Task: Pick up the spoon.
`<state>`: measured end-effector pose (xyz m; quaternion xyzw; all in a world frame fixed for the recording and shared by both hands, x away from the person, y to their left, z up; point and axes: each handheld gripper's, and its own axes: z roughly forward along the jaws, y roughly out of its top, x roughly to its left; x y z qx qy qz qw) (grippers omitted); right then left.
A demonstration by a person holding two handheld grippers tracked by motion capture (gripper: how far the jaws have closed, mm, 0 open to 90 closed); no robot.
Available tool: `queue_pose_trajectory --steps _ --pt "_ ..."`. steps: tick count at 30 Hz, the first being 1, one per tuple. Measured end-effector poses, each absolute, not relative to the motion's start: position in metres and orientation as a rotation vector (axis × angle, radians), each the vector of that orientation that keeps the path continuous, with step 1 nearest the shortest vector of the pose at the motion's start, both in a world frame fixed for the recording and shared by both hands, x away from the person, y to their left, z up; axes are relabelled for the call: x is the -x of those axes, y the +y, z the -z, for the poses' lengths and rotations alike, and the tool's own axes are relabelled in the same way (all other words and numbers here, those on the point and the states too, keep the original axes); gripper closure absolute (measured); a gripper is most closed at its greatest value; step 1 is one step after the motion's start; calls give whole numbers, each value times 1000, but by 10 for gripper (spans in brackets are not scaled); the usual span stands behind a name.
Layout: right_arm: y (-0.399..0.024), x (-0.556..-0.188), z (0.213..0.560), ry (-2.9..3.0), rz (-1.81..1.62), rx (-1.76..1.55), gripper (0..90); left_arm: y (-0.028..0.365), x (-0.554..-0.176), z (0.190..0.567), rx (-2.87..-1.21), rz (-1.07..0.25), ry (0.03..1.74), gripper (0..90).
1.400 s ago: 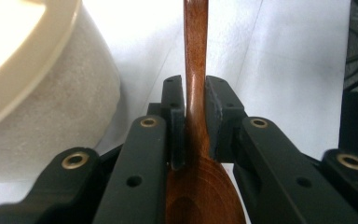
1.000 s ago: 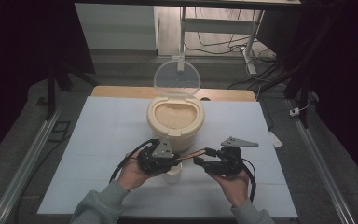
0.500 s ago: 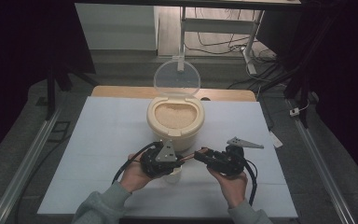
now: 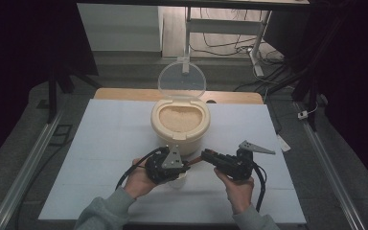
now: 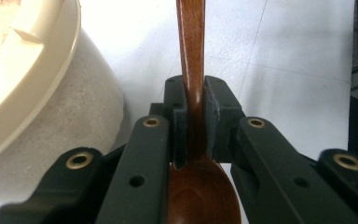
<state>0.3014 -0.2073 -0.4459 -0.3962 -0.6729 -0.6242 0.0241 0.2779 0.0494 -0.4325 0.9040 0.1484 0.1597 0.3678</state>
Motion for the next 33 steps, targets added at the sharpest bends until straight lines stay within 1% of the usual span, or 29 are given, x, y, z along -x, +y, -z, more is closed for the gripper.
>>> queue_pose_trajectory --steps 1,3,4,6,14,16,17,18,19,20,21,22,23,26,27,28,33 --pt "-207 -301 446 -2082 1931 1226 749 50 -278 432 -2319 -408 382 796" --pt "-207 -301 445 -2057 1959 1187 778 50 -278 432 -2319 -409 382 797" --pt "-207 -300 444 -2041 1975 1152 808 50 -278 432 -2321 -410 382 798" --pt "-205 -299 443 -2029 1993 1121 823 50 -278 432 -2319 -411 384 799" --pt "-204 -298 440 -2040 2036 1059 830 54 -277 429 -2296 -390 386 792" --pt "-204 -297 438 -2045 2053 1031 831 56 -277 429 -2275 -392 408 722" --pt "-204 -297 438 -2045 2053 1031 831 57 -277 428 -2262 -392 418 722" --pt "-204 -296 436 -2063 2070 1012 831 59 -277 427 -2247 -387 432 638" --pt "-204 -296 436 -2063 2070 1012 831 61 -278 427 -2234 -383 446 638" --pt "-204 -296 434 -2076 2089 997 832 63 -278 426 -2218 -379 461 549" --pt "-204 -296 434 -2076 2089 997 832 66 -277 426 -2203 -380 477 549" --pt "-206 -297 432 -2066 2102 987 831 68 -277 425 -2190 -382 493 469" --pt "-206 -297 432 -2066 2102 987 831 71 -277 424 -2180 -383 504 469" --pt "-210 -299 429 -2058 2123 977 831 81 -273 423 -2146 -387 542 354" --pt "-210 -299 429 -2058 2123 977 831 84 -272 422 -2136 -387 552 354" --pt "-212 -300 428 -2069 2134 974 832 88 -269 422 -2123 -387 564 320" --pt "-220 -301 425 -2069 2161 976 832 113 -259 426 -2086 -392 611 291"
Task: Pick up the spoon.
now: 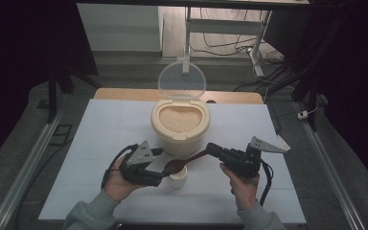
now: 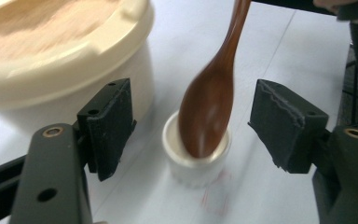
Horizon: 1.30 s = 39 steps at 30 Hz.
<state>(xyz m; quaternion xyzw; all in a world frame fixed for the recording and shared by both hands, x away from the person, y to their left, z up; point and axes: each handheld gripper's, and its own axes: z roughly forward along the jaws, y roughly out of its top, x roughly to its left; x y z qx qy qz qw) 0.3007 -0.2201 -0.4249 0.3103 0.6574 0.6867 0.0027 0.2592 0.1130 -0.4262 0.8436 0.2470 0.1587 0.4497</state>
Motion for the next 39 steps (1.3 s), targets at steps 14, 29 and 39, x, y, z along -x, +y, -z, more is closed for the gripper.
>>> queue_pose_trajectory --steps 14,29,39 --pt "-234 -298 415 2027 -2129 -932 831 183 -243 471 -2079 -419 792 260" --pt "-251 -298 407 1955 -2122 -924 831 216 -238 503 -2066 -395 919 241" --pt "-263 -298 401 1908 -2125 -927 831 220 -242 507 -2063 -389 979 213"
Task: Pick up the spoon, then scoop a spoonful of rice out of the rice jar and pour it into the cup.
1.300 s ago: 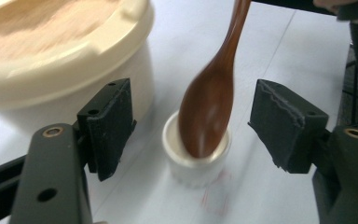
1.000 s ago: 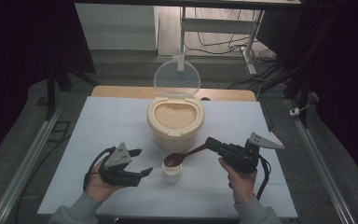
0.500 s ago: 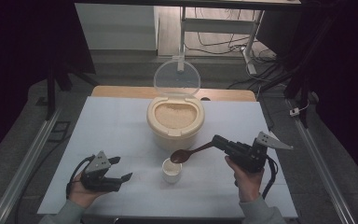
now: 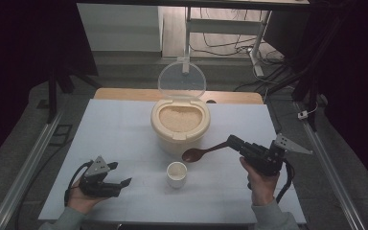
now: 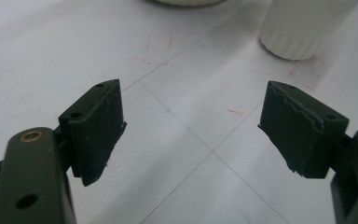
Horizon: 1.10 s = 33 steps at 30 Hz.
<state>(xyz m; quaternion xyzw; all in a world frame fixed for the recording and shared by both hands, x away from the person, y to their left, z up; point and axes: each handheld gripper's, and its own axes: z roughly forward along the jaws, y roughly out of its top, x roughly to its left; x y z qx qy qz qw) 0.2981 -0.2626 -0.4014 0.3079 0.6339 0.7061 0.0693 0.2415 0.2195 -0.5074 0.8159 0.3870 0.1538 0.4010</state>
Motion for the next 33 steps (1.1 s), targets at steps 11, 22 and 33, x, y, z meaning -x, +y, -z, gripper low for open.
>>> queue_pose_trajectory --steps 11,22,33 --pt "-263 -296 390 1868 -2158 -892 831 221 -242 509 -2062 -386 998 211" --pt "-253 -317 359 1792 -2124 -888 831 222 -242 508 -2062 -386 992 211" --pt "-240 -352 344 1739 -1979 -968 831 222 -242 508 -2062 -387 994 208"
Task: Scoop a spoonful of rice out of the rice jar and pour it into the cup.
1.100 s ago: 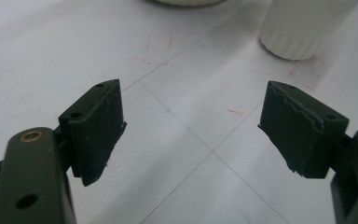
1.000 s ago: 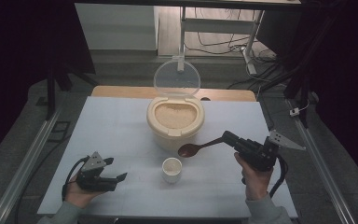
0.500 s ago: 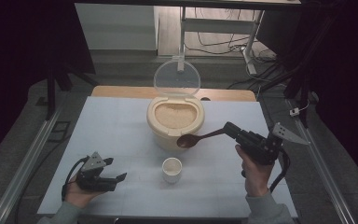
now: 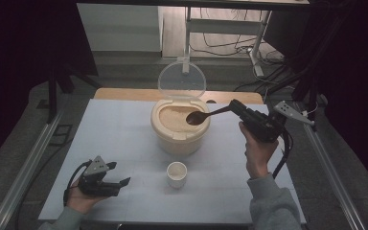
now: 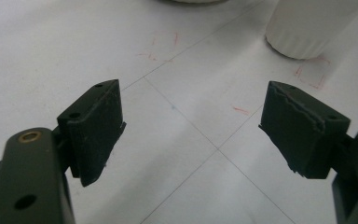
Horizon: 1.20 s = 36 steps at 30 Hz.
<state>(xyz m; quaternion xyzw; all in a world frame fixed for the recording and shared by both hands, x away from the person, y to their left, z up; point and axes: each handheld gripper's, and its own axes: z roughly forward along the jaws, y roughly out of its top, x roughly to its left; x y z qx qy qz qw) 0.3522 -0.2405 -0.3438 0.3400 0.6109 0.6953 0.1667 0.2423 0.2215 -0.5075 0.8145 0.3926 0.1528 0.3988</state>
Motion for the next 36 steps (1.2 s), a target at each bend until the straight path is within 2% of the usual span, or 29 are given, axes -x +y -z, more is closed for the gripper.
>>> queue_pose_trajectory --steps 8,23,36 --pt "-211 -380 347 1779 -1761 -976 831 223 -244 509 -2064 -376 994 205" --pt "-199 -383 348 1849 -1567 -929 831 222 -245 509 -2071 -372 996 203" --pt "-186 -396 367 1925 -1617 -1030 832 222 -245 510 -2072 -369 998 204"
